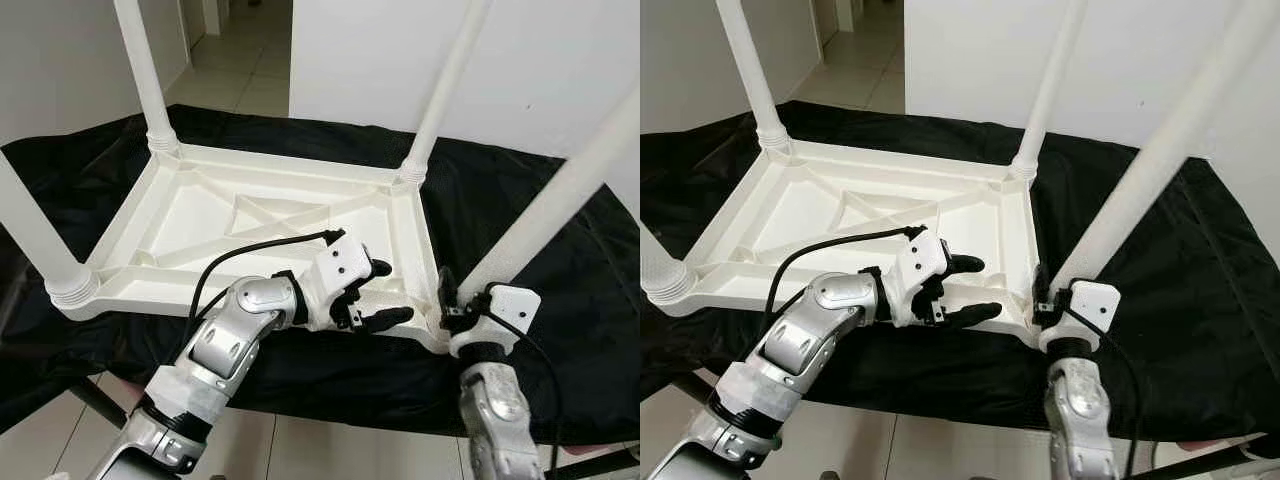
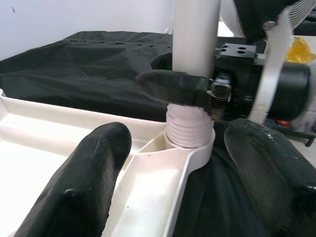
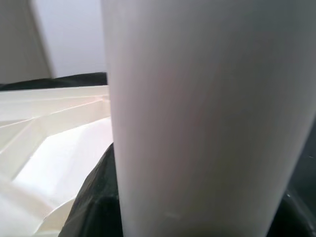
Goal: Building children table
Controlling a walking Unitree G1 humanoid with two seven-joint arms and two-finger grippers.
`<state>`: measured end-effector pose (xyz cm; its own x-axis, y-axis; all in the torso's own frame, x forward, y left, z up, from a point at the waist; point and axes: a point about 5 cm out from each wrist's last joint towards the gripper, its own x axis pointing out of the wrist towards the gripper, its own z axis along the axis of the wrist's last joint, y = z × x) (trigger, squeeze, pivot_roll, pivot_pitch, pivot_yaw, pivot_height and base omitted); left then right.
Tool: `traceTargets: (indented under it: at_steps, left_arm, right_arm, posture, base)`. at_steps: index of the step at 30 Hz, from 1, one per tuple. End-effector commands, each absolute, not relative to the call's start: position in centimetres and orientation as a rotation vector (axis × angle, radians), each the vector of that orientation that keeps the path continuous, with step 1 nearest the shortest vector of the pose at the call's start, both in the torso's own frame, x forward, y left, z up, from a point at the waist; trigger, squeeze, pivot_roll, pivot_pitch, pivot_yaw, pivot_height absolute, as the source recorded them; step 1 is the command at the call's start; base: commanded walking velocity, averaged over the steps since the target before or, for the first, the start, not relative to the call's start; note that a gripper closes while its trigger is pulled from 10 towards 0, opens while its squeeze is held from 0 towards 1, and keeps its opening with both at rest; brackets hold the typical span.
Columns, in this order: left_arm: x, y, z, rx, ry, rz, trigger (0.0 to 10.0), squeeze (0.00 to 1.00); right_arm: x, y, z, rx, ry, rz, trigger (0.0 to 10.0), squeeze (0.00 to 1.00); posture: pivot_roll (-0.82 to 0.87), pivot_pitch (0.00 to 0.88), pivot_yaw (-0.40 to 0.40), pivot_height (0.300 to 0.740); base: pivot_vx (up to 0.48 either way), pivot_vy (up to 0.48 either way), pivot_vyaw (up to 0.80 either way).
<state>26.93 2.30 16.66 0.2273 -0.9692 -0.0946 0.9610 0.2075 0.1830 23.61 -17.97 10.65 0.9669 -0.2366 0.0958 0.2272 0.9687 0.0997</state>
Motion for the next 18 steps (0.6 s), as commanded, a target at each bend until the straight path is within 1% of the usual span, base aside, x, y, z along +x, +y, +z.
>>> traceTargets:
  at_steps: [1, 2, 3, 6, 8, 11, 18]
  left_arm:
    - [27.0, 2.1, 16.7, 0.218, -0.049, -1.323, 10.0, 0.00]
    - [27.0, 2.1, 16.7, 0.218, -0.050, -1.323, 10.0, 0.00]
    - [27.0, 2.1, 16.7, 0.218, -0.050, -1.323, 10.0, 0.00]
    - [27.1, 2.0, 16.8, 0.215, -0.053, -1.322, 10.0, 0.00]
    - [27.1, 2.0, 16.8, 0.213, -0.053, -1.321, 10.0, 0.00]
    - [27.2, 1.9, 16.8, 0.216, -0.055, -1.319, 10.0, 0.00]
    - [27.3, 1.8, 16.9, 0.216, -0.060, -1.315, 10.0, 0.00]
  right_arm:
    - [22.7, -19.0, 6.9, 0.086, 0.094, -0.357, 10.0, 0.00]
    - [22.9, -19.1, 6.8, 0.075, 0.113, -0.415, 10.0, 0.00]
    - [22.9, -19.1, 6.8, 0.075, 0.113, -0.415, 10.0, 0.00]
    - [23.5, -19.5, 7.1, 0.087, 0.105, -0.507, 10.0, 0.00]
    - [23.6, -19.6, 7.2, 0.091, 0.099, -0.512, 10.0, 0.00]
    - [24.5, -20.3, 8.1, 0.018, 0.075, -0.572, 10.0, 0.00]
    - [25.3, -20.3, 8.8, -0.008, 0.043, -0.593, 10.0, 0.00]
  posture:
    - [0.01, 0.013, -0.019, 0.740]
    - [0.01, 0.011, -0.019, 0.740]
    - [0.01, 0.011, -0.019, 0.740]
    - [0.01, 0.008, -0.021, 0.740]
    - [0.01, 0.008, -0.021, 0.740]
    - [0.01, 0.002, -0.022, 0.740]
    - [0.01, 0.000, -0.029, 0.740]
  base:
    - [0.000, 0.000, 0.00]
    - [0.000, 0.000, 0.00]
    - [0.000, 0.000, 0.00]
    - [0.000, 0.000, 0.00]
    - [0.000, 0.000, 0.00]
    - [0.000, 0.000, 0.00]
    - [0.000, 0.000, 0.00]
